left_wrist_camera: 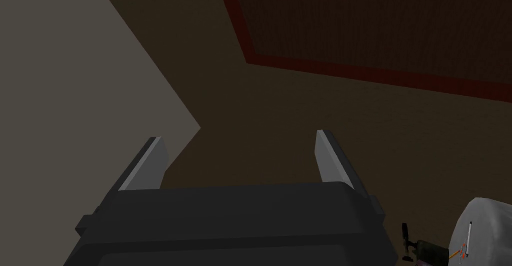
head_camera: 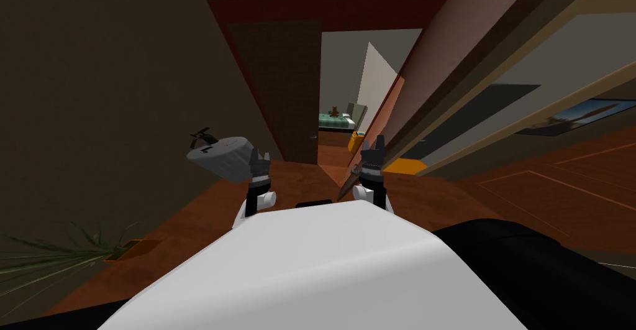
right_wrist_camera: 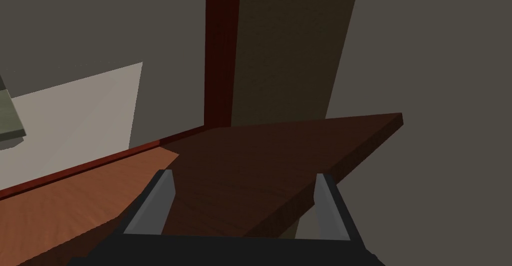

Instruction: Pull the door open

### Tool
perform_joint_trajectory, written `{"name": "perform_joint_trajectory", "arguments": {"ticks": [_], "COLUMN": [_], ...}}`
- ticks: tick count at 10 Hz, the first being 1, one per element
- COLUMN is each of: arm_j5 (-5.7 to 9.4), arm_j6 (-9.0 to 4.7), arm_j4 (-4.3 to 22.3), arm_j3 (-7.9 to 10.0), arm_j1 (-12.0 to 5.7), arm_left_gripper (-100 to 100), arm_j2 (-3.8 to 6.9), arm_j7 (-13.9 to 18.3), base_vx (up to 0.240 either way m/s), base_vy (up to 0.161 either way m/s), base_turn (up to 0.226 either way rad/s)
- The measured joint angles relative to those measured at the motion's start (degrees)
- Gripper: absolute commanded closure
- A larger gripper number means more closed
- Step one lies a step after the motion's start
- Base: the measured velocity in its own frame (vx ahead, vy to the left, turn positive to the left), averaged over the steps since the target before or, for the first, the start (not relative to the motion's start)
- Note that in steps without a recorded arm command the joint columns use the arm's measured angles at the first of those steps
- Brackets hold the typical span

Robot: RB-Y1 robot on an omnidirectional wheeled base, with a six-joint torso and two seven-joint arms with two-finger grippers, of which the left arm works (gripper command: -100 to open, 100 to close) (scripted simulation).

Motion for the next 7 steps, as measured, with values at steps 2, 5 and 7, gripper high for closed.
{"name": "perform_joint_trajectory", "arguments": {"ticks": [2,5,7], "arm_j5": [0.32,0.99,1.46], "arm_j6": [-0.79,-1.44,-2.07], "arm_j4": [3.35,7.55,10.78], "arm_j3": [-0.27,-0.45,-0.56], "arm_j1": [-0.97,-2.29,-3.27], "arm_left_gripper": [-100,-100,-100], "arm_j2": [0.09,0.44,0.65], "arm_j7": [-0.54,-1.27,-1.73], "base_vx": [0.1,0.103,0.093], "base_vy": [-0.003,0.001,0.004], "base_turn": [-0.079,-0.081,-0.073]}}
